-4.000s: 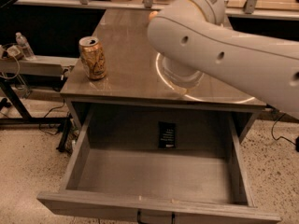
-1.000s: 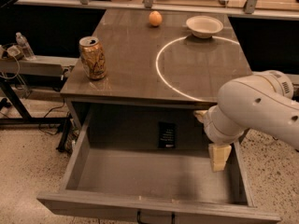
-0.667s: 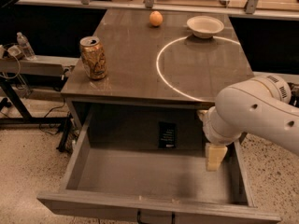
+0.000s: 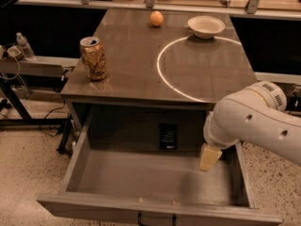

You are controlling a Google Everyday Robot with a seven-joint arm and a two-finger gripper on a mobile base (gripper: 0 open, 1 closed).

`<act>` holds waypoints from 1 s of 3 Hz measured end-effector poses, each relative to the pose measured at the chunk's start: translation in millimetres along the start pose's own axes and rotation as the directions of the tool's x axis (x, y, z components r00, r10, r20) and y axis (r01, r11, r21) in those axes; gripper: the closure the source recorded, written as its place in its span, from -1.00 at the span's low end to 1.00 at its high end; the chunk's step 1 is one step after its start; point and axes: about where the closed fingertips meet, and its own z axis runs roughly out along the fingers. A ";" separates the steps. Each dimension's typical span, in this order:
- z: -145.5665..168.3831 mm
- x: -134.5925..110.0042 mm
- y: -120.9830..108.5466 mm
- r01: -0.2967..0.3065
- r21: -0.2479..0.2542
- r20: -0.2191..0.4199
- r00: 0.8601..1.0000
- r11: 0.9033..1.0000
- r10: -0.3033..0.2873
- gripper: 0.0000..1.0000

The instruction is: Pick rxbar chocolate from top drawer and place on counter

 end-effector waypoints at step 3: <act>0.8 -17.3 -7.9 -0.153 -0.104 0.136 0.977 0.983 0.166 -1.00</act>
Offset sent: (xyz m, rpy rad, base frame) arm 0.0065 0.0150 0.0236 0.1490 0.0356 0.0579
